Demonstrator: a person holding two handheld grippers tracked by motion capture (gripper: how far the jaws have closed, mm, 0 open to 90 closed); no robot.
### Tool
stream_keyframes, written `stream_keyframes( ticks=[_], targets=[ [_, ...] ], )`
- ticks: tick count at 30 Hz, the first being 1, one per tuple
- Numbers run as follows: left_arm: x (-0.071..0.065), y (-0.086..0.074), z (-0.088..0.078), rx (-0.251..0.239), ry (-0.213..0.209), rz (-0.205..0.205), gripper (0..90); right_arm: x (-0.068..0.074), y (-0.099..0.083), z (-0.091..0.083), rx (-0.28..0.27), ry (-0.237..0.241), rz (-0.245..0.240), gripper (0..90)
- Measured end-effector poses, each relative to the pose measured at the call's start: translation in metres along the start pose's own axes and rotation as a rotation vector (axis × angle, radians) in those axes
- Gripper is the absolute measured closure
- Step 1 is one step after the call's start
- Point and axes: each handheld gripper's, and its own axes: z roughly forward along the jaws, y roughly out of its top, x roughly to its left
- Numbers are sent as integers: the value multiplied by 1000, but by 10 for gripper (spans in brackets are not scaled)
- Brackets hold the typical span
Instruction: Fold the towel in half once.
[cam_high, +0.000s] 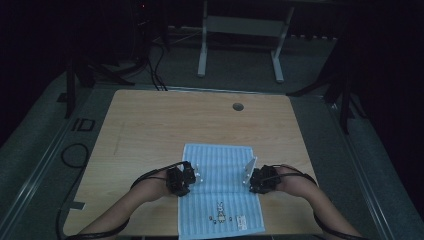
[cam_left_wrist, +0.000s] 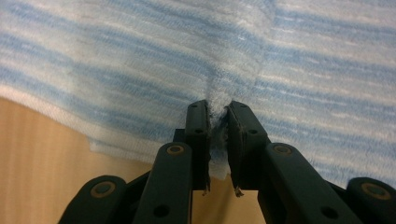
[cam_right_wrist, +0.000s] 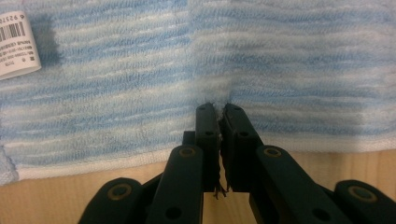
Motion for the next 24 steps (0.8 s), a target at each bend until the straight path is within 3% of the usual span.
stream_keyframes(
  ticks=[5,7,17,21,24],
  targets=[
    [15,8,4,-24,-11,-5,791,-13,-4,-1,26,-15,38,852],
    [21,18,7,-21,-9,-2,791,-17,-9,-2,27,-20,59,850],
    [17,40,12,-27,0,21,781,-19,-37,-7,42,-26,130,833],
    [14,40,12,-34,-14,25,769,-16,-50,-7,42,-19,158,834],
    [16,37,10,-46,-63,5,717,-16,-52,-9,33,6,160,828]
  ],
)
